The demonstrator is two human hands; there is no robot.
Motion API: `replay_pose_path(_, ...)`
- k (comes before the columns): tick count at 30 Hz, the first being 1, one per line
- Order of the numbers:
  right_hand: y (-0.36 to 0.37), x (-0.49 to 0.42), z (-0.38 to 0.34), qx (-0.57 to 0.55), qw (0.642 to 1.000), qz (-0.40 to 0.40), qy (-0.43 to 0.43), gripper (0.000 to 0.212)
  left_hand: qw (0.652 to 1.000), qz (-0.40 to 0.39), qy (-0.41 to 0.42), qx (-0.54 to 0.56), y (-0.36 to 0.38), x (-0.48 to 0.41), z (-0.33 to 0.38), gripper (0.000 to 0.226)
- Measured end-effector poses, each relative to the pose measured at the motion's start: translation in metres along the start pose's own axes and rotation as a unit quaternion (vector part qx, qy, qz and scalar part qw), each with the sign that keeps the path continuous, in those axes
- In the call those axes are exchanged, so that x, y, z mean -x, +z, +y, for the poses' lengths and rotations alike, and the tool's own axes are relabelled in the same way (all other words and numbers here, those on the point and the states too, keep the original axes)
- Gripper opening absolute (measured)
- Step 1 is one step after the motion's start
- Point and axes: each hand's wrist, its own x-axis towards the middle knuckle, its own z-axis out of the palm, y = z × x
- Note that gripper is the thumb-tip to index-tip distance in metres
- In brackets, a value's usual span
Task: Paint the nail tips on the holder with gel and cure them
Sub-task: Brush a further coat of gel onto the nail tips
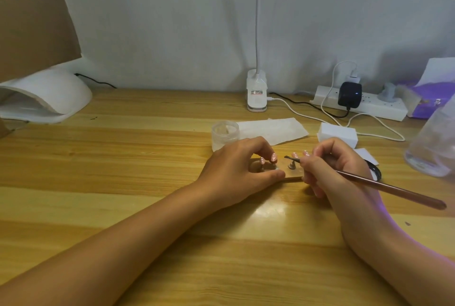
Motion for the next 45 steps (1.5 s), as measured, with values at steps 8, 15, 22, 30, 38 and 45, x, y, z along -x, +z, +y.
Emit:
replay_pose_path(8, -0.003, 0.001, -0.002, -0.027, 0.999, -0.027, 0.004, 0.029, 1.000, 0.017, 0.023, 0.014, 0.001, -0.001, -0.006, 0.010)
replay_pose_path(15, -0.003, -0.002, -0.002, -0.035, 0.999, -0.015, 0.010, 0.034, 1.000, 0.018, 0.014, 0.018, 0.002, -0.004, -0.005, 0.012)
replay_pose_path(22, -0.004, -0.002, -0.001, -0.029, 1.000, 0.001, 0.011, 0.035, 0.999, 0.024, 0.002, 0.037, 0.001, -0.003, -0.003, 0.013)
replay_pose_path(30, -0.005, -0.002, 0.000, -0.031, 0.999, 0.016, 0.024, 0.023, 0.999, 0.051, 0.000, 0.007, 0.003, 0.000, -0.001, 0.013)
replay_pose_path(38, -0.004, 0.000, 0.001, -0.026, 0.999, 0.023, 0.024, 0.020, 0.991, 0.098, 0.072, -0.052, 0.002, 0.011, 0.007, 0.037)
replay_pose_path(45, -0.004, 0.002, 0.001, 0.008, 0.999, 0.038, 0.001, 0.009, 0.950, 0.296, 0.087, -0.049, -0.011, 0.010, 0.003, 0.030)
